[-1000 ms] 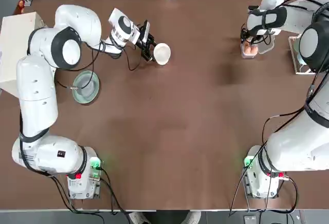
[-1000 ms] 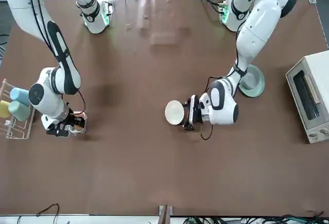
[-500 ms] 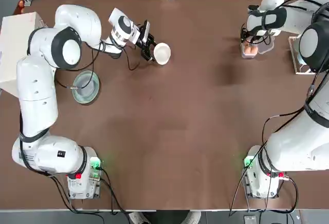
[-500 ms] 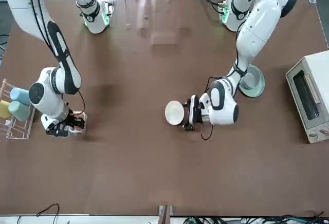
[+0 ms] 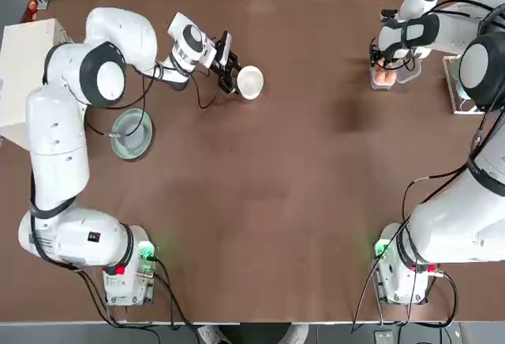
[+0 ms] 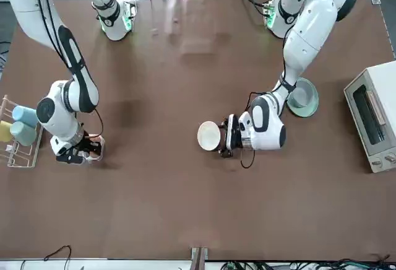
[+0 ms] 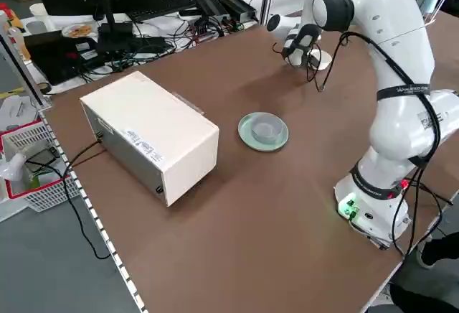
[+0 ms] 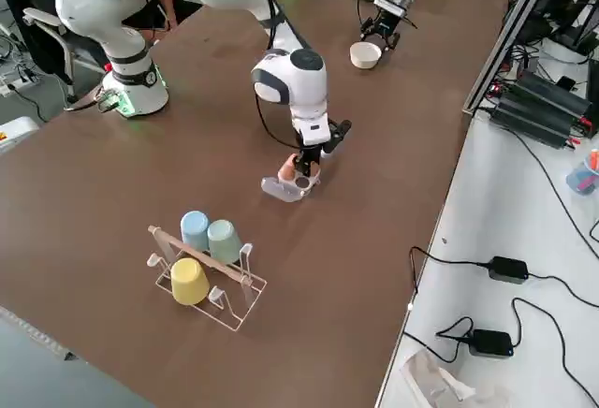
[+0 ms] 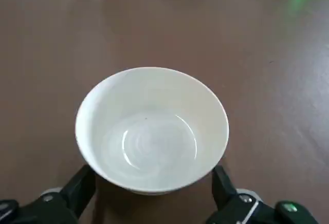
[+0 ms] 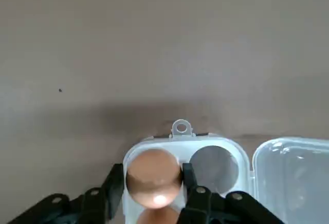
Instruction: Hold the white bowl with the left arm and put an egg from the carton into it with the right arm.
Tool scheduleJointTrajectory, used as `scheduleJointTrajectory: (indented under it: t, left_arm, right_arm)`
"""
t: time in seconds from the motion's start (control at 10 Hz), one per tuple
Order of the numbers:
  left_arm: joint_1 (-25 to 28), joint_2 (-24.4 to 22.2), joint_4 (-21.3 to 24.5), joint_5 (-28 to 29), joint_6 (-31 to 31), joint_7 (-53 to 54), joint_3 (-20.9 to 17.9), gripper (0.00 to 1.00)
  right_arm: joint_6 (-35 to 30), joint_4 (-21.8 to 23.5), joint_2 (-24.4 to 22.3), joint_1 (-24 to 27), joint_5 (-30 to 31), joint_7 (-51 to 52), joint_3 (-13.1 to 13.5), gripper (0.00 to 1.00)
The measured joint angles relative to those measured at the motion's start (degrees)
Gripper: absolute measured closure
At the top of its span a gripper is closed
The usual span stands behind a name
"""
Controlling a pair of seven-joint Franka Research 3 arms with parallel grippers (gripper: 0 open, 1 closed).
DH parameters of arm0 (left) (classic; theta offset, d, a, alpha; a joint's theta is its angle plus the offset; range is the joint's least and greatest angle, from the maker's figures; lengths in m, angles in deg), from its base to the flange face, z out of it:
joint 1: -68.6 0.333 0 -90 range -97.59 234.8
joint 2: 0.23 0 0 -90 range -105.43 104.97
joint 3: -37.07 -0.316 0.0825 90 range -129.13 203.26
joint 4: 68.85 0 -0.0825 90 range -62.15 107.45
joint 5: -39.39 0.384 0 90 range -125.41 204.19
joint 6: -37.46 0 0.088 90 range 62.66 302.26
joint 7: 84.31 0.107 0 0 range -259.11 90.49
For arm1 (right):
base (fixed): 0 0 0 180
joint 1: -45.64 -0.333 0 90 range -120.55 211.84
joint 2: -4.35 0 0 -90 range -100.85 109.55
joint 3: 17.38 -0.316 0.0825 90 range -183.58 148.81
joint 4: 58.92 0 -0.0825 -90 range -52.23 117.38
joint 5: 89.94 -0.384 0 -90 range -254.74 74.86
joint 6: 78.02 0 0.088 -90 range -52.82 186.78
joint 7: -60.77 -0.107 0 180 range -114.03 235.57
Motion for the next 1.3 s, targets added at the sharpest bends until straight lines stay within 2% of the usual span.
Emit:
scheduleJointTrajectory:
  t: [0.2, 0.9, 1.3]
  left_arm:
    - [0.0, 0.0, 0.0, 0.0, 0.0, 0.0, 0.0, 0.0]
    - [0.0, 0.0, 0.0, -0.1, 0.1, 0.0, 0.0, 0.0]
    - [0.0, 0.0, 0.0, -0.1, 0.1, 0.0, 0.0, 0.0]
  right_arm:
    - [0.0, 0.0, -0.3, 0.0, 0.0, 0.0, 0.0, 0.52]
    - [-0.1, -0.4, -0.3, 0.0, 0.0, 0.6, -0.1, 0.52]
    - [-6.0, -3.5, -2.8, -0.2, 0.0, 1.9, -0.5, 0.52]
